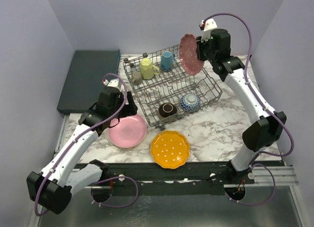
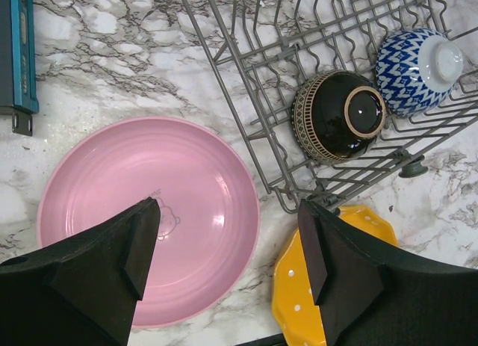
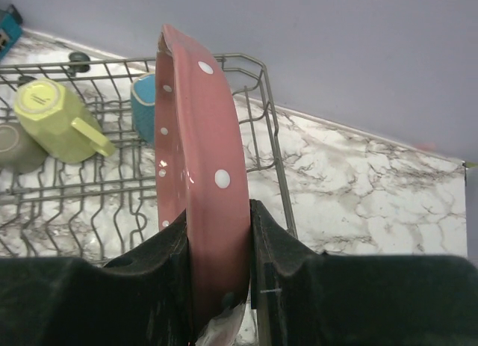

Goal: Load the mixed dishes into the dish rack
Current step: Insert the plate into the dish rack.

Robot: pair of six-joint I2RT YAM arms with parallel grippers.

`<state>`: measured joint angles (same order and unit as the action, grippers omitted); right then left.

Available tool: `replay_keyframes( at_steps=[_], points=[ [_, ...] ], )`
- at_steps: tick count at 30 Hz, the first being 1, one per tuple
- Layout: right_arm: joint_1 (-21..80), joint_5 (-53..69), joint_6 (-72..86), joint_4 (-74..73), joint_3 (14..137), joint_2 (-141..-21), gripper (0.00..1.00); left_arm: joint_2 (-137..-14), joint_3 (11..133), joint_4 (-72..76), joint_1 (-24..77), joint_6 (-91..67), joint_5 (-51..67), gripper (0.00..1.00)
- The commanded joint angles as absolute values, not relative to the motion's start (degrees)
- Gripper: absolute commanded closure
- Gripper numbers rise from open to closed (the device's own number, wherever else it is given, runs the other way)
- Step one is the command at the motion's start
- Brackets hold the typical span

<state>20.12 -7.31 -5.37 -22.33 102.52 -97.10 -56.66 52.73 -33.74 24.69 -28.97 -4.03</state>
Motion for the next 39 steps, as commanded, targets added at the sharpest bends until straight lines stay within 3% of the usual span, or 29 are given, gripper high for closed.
replay_keyframes(
  at_steps=[1, 30, 39],
  points=[
    [19.6, -11.0, -9.9, -9.9, 101.4, -97.7, 1.00, -56.8, 52.1, -32.9, 24.0, -27.7, -3.6, 0.19],
    [19.0, -17.0, -20.5, 3.2, 96.2, -108.1, 1.00, -60.1, 52.5, -33.2, 20.6, -27.2, 2.2, 0.20],
    [18.7, -16.1, -20.4, 4.8, 96.5, -110.0, 1.00, -54.6, 52.5, -35.5, 20.6, -28.9, 3.8, 0.20]
  ],
)
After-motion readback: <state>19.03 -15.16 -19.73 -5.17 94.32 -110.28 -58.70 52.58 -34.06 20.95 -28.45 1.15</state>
